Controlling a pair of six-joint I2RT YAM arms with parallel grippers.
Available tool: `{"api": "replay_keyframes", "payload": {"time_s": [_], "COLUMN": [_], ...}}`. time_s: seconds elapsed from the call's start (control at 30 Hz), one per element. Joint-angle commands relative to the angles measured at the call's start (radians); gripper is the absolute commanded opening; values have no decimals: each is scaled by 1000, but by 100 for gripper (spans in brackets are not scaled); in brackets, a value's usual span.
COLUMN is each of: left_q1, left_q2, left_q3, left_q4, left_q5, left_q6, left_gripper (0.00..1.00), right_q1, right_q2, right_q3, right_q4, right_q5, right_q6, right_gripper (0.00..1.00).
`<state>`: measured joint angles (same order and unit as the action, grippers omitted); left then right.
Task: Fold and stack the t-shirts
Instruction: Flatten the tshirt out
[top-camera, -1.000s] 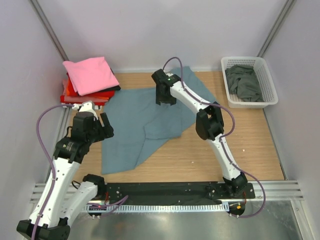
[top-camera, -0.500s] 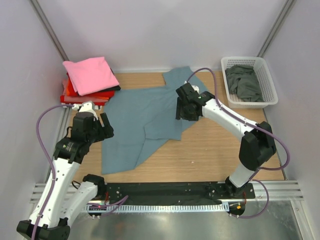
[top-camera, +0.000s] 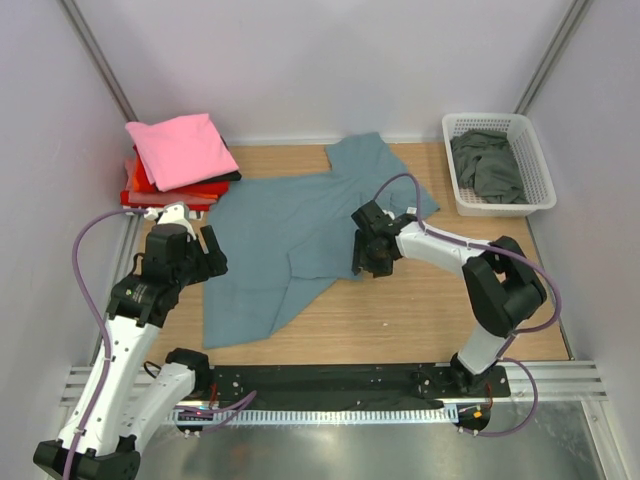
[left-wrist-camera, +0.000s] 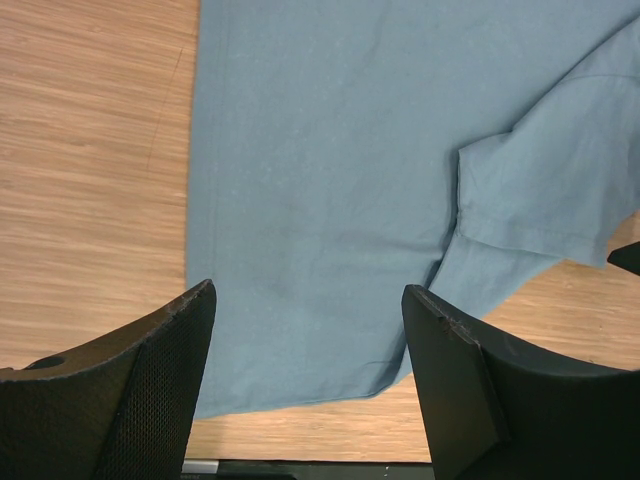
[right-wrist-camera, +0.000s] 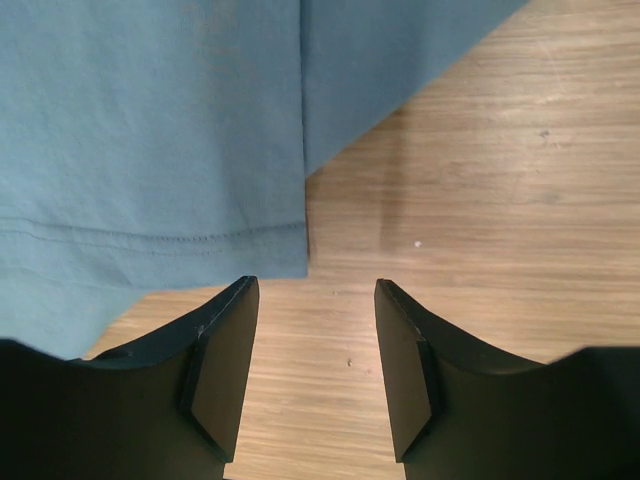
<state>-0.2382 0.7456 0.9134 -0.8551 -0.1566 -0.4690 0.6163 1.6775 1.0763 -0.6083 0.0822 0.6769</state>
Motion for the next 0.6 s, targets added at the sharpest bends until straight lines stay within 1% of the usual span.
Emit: {"api": "replay_keyframes", "payload": {"time_s": [0.0,0.13,0.4,0.43,0.53,0.57], "left_q1": [-3,-3,-3,-4,-3,-3], "left_q2": [-6,-8,-6,-8,-8,-9], "left_q3": [2,4,4,2,4,4], "left_q4": [33,33,33,33,33,33], "left_q5": [-11,-12,-12,-12,-12,-12], "left_q6": [0,-2,-2,-2,-2,-2], "left_gripper": [76,76,76,76,76,76], "right_q1": [5,10,23,25,36,39], "right_q2": [42,70,88,91,94,96], "right_q3": [17,13,16,17,19,17], "right_q4": [79,99,117,119,123,122], "right_q5": [-28,-39,-50,-48,-55,-55], "right_q6": [13,15,15,16,19,18], "right_gripper": [55,54,45,41,34,29]}}
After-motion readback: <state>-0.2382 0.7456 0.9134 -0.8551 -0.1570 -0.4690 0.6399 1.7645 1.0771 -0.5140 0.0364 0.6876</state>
